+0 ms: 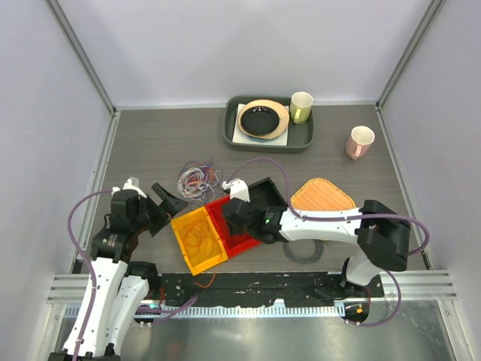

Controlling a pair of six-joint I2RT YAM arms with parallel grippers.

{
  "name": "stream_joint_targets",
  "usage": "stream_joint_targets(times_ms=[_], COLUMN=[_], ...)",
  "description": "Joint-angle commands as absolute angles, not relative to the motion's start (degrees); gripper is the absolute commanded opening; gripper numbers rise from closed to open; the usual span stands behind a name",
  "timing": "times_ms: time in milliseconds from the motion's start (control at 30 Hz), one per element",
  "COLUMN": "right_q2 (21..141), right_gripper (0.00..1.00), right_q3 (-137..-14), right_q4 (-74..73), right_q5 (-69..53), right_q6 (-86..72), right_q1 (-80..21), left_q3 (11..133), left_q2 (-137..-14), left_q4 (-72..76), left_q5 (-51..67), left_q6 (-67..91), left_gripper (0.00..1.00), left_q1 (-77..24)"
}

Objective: Untangle the cables

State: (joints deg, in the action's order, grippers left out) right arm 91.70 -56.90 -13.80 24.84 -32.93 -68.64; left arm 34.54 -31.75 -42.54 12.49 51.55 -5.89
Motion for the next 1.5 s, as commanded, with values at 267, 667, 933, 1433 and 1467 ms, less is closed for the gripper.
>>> stream_joint_targets(times_ms=[267,667,933,1433,1467], right_q2=[77.6,83.4,85.8,87.1,85.7], right_gripper=[0.58,0.58,0.59,0.01,0.01], right_q3=[-56.9,-57.5,-56.1,-59.8,-60.1], right_q4=[-9.2,-13.4,-17.4,-16.7,-14.6], right_q5=[23.5,26.5,31.3,30.2,29.5], right_q6=[-26.3,-24.5,-29.9,-28.1,-27.1], right_q1=[-68.9,-74.4,-74.4,-74.1,-74.4], left_q3=[36.0,35.9,35.9,36.1,36.1], left_q2=[-32.2,-31.5,-31.9,-31.5,-31.4], left_q4=[-41.4,-43.2,-43.3,-43.7,-43.6], left_q5=[14.3,13.4,13.6,13.9,14.0], left_q6=[49.1,48.9,48.8,48.5,48.5], left_gripper=[1.00,1.00,1.00,1.00,1.00], left_q1=[-5.8,-5.8,-5.8,-5.8,-5.8])
